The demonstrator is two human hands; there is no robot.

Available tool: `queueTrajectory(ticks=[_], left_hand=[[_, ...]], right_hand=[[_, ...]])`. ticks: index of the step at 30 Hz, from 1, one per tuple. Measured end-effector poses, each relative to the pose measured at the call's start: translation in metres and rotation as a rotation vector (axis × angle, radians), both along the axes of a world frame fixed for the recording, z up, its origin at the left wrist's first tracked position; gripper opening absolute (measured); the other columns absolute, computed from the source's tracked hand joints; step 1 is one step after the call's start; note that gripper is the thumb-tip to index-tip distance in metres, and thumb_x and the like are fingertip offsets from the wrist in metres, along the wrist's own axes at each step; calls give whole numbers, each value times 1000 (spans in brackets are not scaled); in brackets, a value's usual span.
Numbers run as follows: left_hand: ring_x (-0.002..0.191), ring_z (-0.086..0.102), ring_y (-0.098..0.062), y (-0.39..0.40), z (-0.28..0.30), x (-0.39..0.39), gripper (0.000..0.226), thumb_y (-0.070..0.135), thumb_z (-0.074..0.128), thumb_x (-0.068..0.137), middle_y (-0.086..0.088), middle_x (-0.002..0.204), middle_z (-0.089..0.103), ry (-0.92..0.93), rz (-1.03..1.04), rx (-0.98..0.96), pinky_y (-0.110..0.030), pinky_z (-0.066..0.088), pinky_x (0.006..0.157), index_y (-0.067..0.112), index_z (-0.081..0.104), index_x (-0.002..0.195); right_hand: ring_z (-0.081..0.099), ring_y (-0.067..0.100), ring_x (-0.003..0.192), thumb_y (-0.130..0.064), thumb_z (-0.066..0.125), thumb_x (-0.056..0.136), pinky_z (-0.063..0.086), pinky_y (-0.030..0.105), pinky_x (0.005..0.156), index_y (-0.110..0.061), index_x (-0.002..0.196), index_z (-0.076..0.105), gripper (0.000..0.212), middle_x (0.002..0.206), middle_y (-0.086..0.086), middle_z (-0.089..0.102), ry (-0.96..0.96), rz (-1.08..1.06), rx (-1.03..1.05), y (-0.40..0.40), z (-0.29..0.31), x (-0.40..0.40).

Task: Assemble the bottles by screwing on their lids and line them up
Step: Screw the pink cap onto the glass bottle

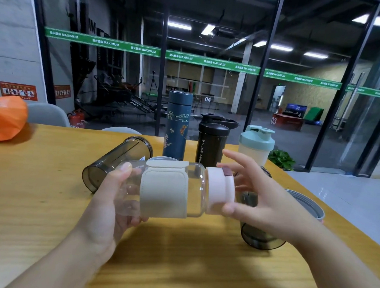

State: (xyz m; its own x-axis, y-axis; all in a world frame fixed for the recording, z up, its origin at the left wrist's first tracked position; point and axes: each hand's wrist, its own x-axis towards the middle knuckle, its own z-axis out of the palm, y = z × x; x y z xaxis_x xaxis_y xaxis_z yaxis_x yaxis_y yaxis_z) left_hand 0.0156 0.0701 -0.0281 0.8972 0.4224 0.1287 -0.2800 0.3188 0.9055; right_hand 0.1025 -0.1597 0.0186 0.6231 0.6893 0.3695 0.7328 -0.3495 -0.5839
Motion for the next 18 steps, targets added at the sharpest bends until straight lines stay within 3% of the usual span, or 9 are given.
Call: queueTrajectory(ticks=[3,7,15,18], left_hand=[[65,39,-27,2,-1,1,62,53,49,71,-7,88,64,20,-2,-20,-25,45,40,10,65,112],[75,38,-29,1,0,1,70,55,49,70,-7,90,67,31,-21,-37,-25,45,41,7,61,119],[70,40,-27,3,-3,4,70,56,50,69,-4,82,67,58,-11,-31,-28,43,44,6,61,117],[65,40,-26,3,-4,4,70,56,53,68,-5,82,64,51,-6,-27,-27,43,45,6,61,116]], right_hand=[[47,-17,112,-44,81,64,33,-2,88,-70,126,17,93,129,-45,35,-50,13,-52,1,-1,-1],[43,-19,112,-25,82,69,31,-4,88,-67,123,20,92,123,-48,33,-101,4,-64,4,-5,0],[52,-3,108,-34,79,69,40,10,90,-53,128,31,78,117,-33,49,-124,-17,-74,3,-2,0],[55,1,106,-49,71,68,46,20,89,-50,129,32,73,114,-24,57,-75,-18,-75,2,-3,0]])
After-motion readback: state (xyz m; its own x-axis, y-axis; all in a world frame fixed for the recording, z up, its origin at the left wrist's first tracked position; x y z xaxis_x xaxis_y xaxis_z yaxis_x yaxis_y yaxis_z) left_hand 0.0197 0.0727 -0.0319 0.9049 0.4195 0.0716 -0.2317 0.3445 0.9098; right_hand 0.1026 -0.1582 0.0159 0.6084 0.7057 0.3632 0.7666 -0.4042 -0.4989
